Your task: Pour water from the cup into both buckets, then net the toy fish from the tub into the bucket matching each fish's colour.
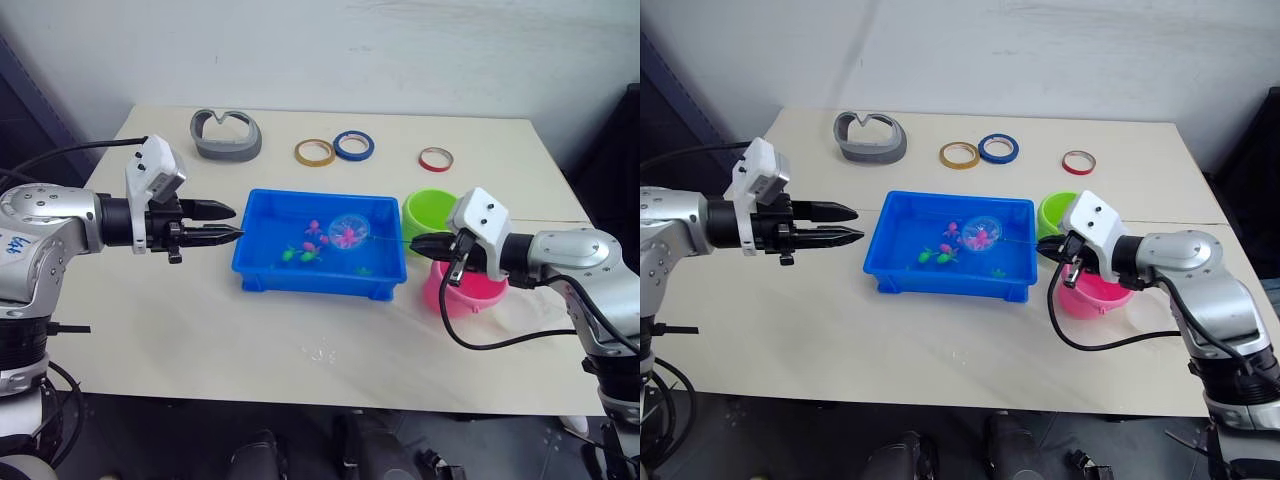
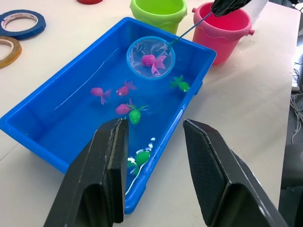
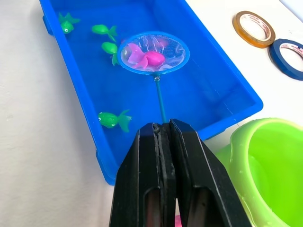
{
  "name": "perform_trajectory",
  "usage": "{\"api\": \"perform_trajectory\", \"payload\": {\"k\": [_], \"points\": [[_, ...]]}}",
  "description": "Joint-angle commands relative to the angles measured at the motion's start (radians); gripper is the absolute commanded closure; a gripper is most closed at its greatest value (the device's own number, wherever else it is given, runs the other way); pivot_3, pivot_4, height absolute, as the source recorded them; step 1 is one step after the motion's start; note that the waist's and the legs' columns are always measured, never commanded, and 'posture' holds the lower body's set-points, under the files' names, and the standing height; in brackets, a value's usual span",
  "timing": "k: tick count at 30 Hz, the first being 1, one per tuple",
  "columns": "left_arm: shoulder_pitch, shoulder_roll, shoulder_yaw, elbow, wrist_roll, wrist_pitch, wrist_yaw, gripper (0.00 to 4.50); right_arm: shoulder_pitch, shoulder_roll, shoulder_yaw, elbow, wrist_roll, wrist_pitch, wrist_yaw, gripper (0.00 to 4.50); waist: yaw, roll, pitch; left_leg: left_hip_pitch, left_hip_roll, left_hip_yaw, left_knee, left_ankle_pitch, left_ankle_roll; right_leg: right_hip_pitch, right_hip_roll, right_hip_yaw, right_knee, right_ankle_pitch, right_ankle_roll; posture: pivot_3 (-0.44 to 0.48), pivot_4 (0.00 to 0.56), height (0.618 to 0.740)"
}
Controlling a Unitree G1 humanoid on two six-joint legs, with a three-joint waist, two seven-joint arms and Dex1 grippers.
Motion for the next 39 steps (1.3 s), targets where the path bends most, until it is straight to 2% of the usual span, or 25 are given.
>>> {"api": "perform_trajectory", "payload": {"k": [1, 6, 10, 13, 20, 23, 29, 34, 39], "points": [[-0.017, -0.011, -0.011, -0.012, 0.003, -0.025, -0.003, 2.38, 0.004, -0.011, -0.032, -0.023, -0.001, -0.02, -0.02, 4.5, 0.001, 0.0, 0.0, 0.0, 0.0, 0.0, 0.0, 0.0, 0.0, 0.0, 0.0, 0.0, 0.0, 0.0, 0.0, 0.0, 0.15, 0.738], [-0.083, -0.054, -0.057, 0.051, 0.02, -0.06, -0.021, 2.38, 0.012, -0.063, -0.148, -0.046, 0.04, 0.027, -0.027, 4.5, 0.003, 0.0, 0.0, -0.001, 0.0, 0.0, 0.0, 0.0, 0.0, 0.0, 0.0, 0.0, 0.0, 0.0, 0.0, 0.0, 0.15, 0.738], [-0.149, -0.105, -0.109, 0.124, 0.039, -0.102, -0.055, 2.38, 0.084, -0.149, -0.294, -0.109, 0.089, 0.086, -0.01, 4.5, 0.009, 0.0, 0.0, -0.001, 0.0, 0.0, -0.001, 0.0, 0.0, 0.0, 0.0, 0.0, -0.001, 0.0, 0.0, 0.0, 0.15, 0.738], [-0.203, -0.154, -0.136, 0.188, 0.047, -0.134, -0.087, 2.38, 0.165, -0.2, -0.396, -0.164, 0.111, 0.132, -0.004, 4.5, 0.016, 0.0, 0.0, -0.001, 0.0, 0.0, -0.001, 0.0, 0.0, 0.0, 0.0, 0.0, -0.002, 0.0, 0.0, 0.0, 0.15, 0.738], [-0.334, -0.281, -0.226, 0.367, 0.109, -0.266, -0.2, 2.38, 0.367, -0.242, -0.616, -0.274, 0.109, 0.204, -0.008, 4.5, 0.025, 0.001, 0.0, -0.001, 0.0, 0.0, 0.0, 0.0, 0.0, 0.0, 0.001, 0.0, -0.001, 0.0, 0.0, 0.0, 0.15, 0.738], [-0.408, -0.354, -0.269, 0.482, 0.152, -0.346, -0.25, 2.38, 0.492, -0.239, -0.735, -0.33, 0.081, 0.231, 0.005, 4.5, 0.028, 0.001, 0.0, -0.001, 0.0, 0.0, 0.0, 0.0, 0.0, 0.0, 0.001, 0.0, -0.002, 0.0, 0.0, 0.0, 0.15, 0.738], [-0.493, -0.438, -0.287, 0.654, 0.21, -0.458, -0.32, 2.38, 0.698, -0.2, -0.908, -0.417, 0.033, 0.239, 0.02, 4.5, 0.021, 0.001, 0.0, -0.002, 0.0, 0.0, 0.0, 0.0, 0.0, 0.0, 0.001, 0.001, -0.003, 0.0, 0.001, 0.0, 0.15, 0.738], [-0.52, -0.473, -0.284, 0.723, 0.24, -0.508, -0.347, 2.38, 0.809, -0.175, -0.954, -0.463, -0.03, 0.184, 0.006, 4.5, 0.019, 0.001, 0.0, -0.001, 0.0, 0.0, -0.001, 0.0, -0.001, 0.0, 0.002, 0.001, -0.002, 0.0, 0.001, 0.0, 0.15, 0.738], [-0.53, -0.484, -0.274, 0.752, 0.258, -0.526, -0.362, 2.38, 0.862, -0.178, -0.914, -0.497, -0.113, 0.086, -0.014, 4.5, 0.019, 0.001, 0.0, -0.001, 0.0, 0.0, -0.001, 0.0, -0.001, 0.0, 0.002, 0.001, -0.002, 0.0, 0.001, 0.0, 0.15, 0.738]]}}
